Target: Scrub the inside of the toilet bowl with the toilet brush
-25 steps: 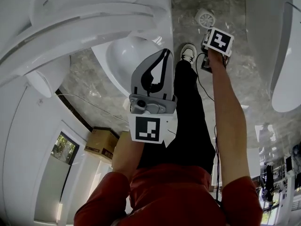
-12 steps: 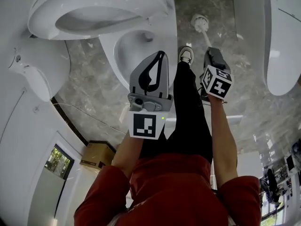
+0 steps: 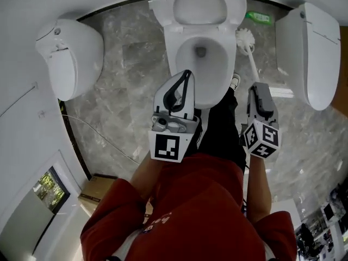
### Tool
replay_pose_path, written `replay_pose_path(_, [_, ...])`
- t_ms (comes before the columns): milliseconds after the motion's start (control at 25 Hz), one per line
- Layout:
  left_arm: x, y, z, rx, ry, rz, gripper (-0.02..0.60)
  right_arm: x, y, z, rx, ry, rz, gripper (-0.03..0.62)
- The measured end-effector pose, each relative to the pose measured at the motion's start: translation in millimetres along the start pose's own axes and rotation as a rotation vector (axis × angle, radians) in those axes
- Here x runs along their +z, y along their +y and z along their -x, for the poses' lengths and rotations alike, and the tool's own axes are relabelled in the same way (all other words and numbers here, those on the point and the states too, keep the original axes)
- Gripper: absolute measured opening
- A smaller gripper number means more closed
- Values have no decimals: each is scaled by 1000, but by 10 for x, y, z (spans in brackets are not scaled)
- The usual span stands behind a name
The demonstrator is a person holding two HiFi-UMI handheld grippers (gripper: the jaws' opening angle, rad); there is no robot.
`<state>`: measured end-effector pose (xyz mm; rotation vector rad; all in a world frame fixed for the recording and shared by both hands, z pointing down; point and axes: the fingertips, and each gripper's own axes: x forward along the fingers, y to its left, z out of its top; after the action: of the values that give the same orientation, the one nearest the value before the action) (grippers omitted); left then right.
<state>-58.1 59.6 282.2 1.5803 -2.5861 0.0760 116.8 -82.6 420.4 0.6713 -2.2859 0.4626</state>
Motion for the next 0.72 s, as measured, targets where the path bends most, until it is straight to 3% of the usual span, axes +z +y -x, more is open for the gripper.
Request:
replay_pose_path(160, [179, 472, 544, 73, -1, 11, -2, 12, 562, 336, 44, -18, 82, 157])
replay_pose_path(360, [-2, 758, 843, 137, 28, 22, -2, -403, 937, 124, 102, 92, 163, 156])
replay_pose_path(520, [-526, 765, 835, 167, 97, 40, -2, -941, 1017, -385, 153, 196, 242, 156])
replay_pose_path(720, [-1439, 636, 675, 173, 187, 77, -2, -1561, 777, -1131, 150, 264, 334, 156])
